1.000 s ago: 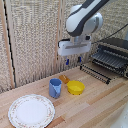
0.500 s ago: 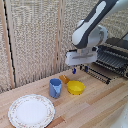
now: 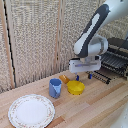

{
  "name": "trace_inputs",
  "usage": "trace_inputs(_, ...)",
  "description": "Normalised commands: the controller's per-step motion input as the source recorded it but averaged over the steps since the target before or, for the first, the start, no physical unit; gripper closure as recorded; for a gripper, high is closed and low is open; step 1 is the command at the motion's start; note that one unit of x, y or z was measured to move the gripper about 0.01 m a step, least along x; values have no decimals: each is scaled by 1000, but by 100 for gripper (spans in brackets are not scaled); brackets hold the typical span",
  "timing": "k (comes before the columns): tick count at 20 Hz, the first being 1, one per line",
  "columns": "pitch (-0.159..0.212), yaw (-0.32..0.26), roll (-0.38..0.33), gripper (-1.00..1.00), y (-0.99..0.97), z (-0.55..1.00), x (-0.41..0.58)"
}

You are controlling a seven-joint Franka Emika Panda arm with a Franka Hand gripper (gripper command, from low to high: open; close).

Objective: Please reach out your grabber to the yellow dish. Tenderly grip the yellow dish using your grabber. Set the yellow dish on the baking sheet. Posit your grabber on the rim of the baking sheet carrying the yellow dish. Mindfully slide the baking sheet with the yellow dish into the oven. Let go of your grabber's hold on the baking sheet's edge when it is entirely in the oven.

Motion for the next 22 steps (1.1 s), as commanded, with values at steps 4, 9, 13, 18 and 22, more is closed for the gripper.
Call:
trace_inputs(4, -17, 0, -45, -100, 17, -392, 52)
trace_inputs(9, -6, 0, -90, -100, 5, -407, 0)
trace_inputs(13, 11, -4, -78, -100, 101, -169, 36)
trace_inputs(18, 3, 3, -11, 100, 34, -20, 10)
trace_inputs(22, 2, -6, 0, 100, 5, 0, 67)
